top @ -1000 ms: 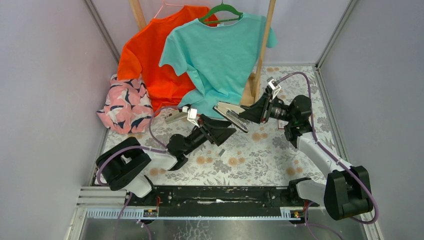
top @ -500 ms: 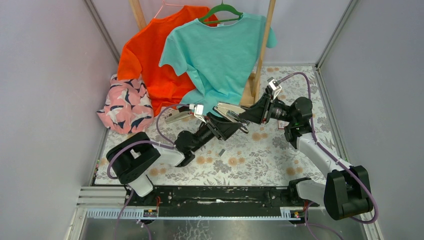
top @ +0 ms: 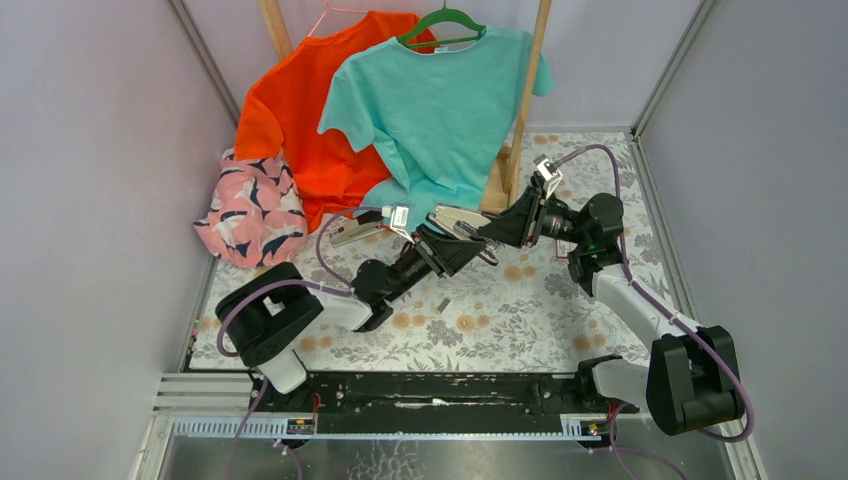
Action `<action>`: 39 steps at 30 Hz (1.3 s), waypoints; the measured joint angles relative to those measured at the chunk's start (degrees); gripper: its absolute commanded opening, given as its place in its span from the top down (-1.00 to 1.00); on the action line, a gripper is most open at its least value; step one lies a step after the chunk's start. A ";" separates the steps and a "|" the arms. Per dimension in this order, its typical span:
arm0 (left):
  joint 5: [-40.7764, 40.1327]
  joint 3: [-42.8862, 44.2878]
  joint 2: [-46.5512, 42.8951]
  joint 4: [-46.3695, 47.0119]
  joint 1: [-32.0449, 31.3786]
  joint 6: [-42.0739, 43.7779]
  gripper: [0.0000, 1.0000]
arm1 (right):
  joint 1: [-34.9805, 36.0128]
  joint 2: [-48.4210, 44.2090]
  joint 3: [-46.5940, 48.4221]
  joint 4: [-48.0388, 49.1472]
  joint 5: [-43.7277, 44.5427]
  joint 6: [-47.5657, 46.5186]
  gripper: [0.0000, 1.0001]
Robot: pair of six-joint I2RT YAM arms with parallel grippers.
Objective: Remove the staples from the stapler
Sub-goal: Place the staple at the center of the board.
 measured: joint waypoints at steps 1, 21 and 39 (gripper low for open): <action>0.15 0.00 0.04 0.04 0.02 0.09 1.00 | -0.02 0.00 0.00 -0.11 -0.02 -0.15 1.00; 24.00 -10.95 -0.83 -5.75 8.57 34.42 1.00 | 1.03 8.39 21.07 -79.28 -8.96 -88.98 1.00; 16.00 -5.25 -15.10 -52.04 8.74 65.00 1.00 | -4.02 10.03 17.51 -89.66 0.59 -115.89 1.00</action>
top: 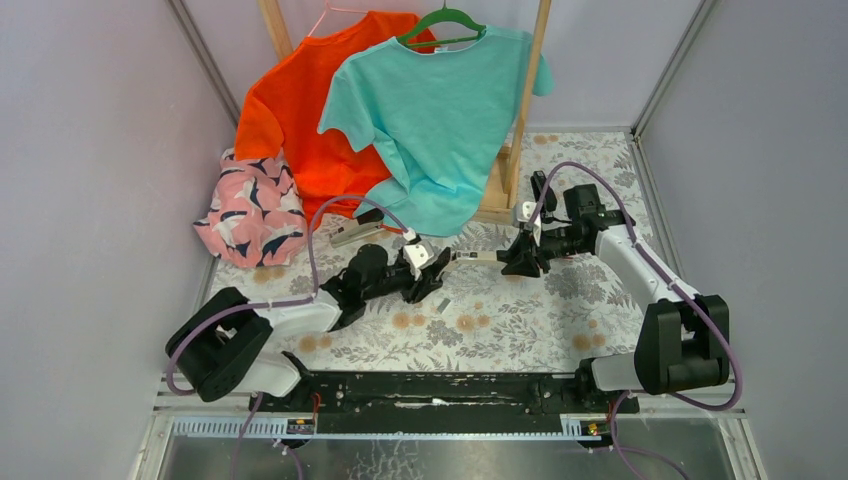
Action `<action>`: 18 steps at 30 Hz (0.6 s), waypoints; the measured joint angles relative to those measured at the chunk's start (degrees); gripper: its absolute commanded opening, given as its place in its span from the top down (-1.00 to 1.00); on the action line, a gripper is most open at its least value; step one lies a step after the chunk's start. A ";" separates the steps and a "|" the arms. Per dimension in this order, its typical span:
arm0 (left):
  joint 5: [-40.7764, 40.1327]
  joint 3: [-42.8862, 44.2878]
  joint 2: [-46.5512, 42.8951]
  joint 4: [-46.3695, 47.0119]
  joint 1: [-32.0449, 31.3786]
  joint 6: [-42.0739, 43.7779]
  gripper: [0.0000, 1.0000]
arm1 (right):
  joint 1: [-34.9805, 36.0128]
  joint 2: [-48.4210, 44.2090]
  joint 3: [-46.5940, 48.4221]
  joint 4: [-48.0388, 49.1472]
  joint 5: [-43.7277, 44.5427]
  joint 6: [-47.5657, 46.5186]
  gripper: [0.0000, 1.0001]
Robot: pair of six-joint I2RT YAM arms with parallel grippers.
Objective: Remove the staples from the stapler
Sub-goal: Place the staple at the center of the board.
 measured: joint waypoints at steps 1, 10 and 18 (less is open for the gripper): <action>-0.72 0.55 -0.50 -1.95 0.04 1.18 1.00 | -0.92 0.00 0.00 -0.92 0.57 -0.59 1.00; -3.72 6.19 -1.53 -14.78 0.00 7.58 1.00 | -2.03 0.02 0.04 -1.66 2.84 -2.75 1.00; -6.23 10.73 -0.37 -23.96 -0.22 11.61 1.00 | -2.03 0.11 -2.80 2.49 4.74 -2.69 1.00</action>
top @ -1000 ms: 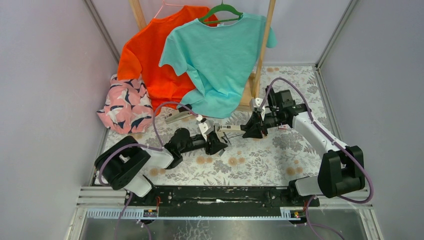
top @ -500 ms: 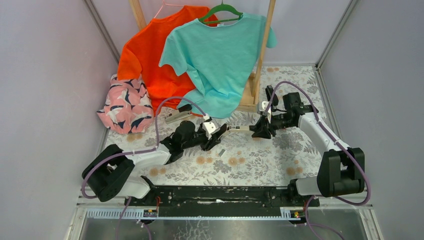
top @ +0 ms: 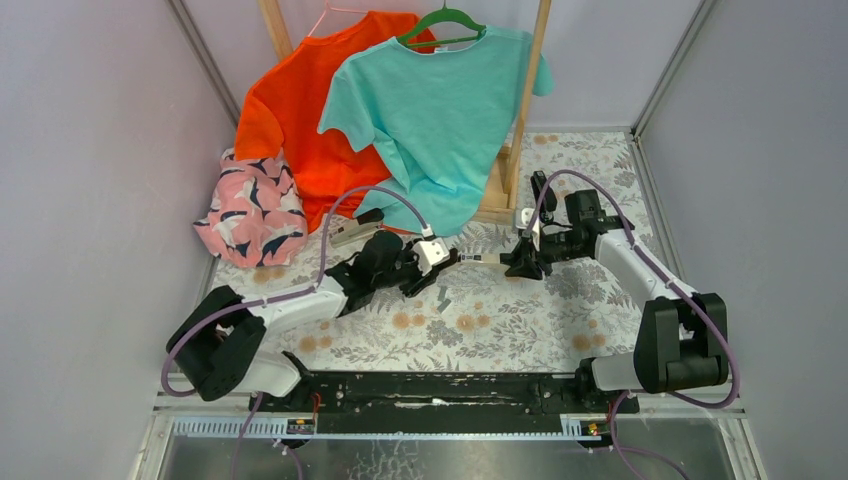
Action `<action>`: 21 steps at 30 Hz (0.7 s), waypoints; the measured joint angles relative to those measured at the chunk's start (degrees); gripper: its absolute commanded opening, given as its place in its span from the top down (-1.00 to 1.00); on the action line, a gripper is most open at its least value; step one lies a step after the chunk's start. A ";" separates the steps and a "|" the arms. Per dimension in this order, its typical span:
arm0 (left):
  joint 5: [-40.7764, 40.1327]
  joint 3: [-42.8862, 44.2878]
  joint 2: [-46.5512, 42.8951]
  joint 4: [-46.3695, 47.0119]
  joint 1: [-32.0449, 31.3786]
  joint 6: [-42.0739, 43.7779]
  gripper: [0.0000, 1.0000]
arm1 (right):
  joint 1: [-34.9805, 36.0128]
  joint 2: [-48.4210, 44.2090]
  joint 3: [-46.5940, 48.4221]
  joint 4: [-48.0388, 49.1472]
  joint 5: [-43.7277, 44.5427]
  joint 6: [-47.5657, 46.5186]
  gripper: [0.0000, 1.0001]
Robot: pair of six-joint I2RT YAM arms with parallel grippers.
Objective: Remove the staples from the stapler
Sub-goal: Place the staple at the center of the board.
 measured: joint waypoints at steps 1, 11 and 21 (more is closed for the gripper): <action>-0.09 0.02 0.09 -0.33 -0.09 0.15 1.00 | 0.00 0.09 -0.31 0.11 0.04 0.04 1.00; 4.52 -2.36 -4.37 5.42 0.15 -9.75 1.00 | -0.98 -1.11 1.57 -1.66 -7.76 4.74 1.00; 9.38 -5.95 -1.20 42.38 -4.61 -34.16 1.00 | 5.46 -3.72 7.87 -9.51 -14.64 8.46 0.71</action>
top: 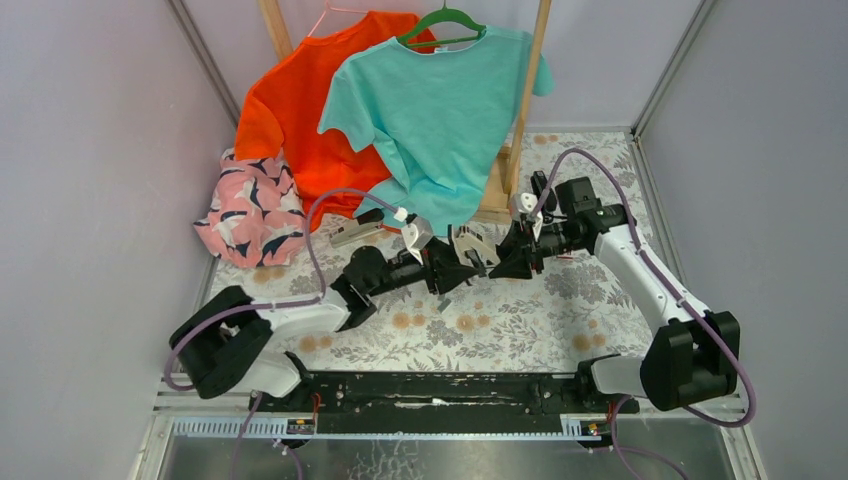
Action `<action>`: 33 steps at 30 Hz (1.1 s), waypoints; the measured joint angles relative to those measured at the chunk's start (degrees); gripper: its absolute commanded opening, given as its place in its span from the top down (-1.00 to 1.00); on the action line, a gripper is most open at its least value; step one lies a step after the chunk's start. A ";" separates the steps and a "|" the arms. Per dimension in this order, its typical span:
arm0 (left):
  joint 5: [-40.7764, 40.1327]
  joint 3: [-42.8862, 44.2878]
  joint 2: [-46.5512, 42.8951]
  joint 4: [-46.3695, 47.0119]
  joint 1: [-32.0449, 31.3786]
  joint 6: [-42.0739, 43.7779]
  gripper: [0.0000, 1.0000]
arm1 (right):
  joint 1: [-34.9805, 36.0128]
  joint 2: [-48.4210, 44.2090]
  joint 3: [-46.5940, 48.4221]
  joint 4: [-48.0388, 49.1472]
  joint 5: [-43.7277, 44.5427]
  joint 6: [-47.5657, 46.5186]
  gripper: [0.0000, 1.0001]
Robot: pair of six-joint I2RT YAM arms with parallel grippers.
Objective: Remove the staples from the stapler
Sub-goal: Place the staple at the center of the board.
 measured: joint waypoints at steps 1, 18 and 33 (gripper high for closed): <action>0.09 0.00 1.62 4.11 -0.66 -2.27 1.00 | 1.09 0.00 0.00 0.09 -0.17 0.61 0.67; -0.44 -2.29 5.62 22.80 -2.25 -12.72 1.00 | 5.46 -9.84 -3.78 16.70 2.51 24.92 -0.41; -3.19 -4.42 5.22 24.20 -3.32 -13.42 1.00 | 7.48 -13.46 -5.07 21.35 9.33 35.50 0.09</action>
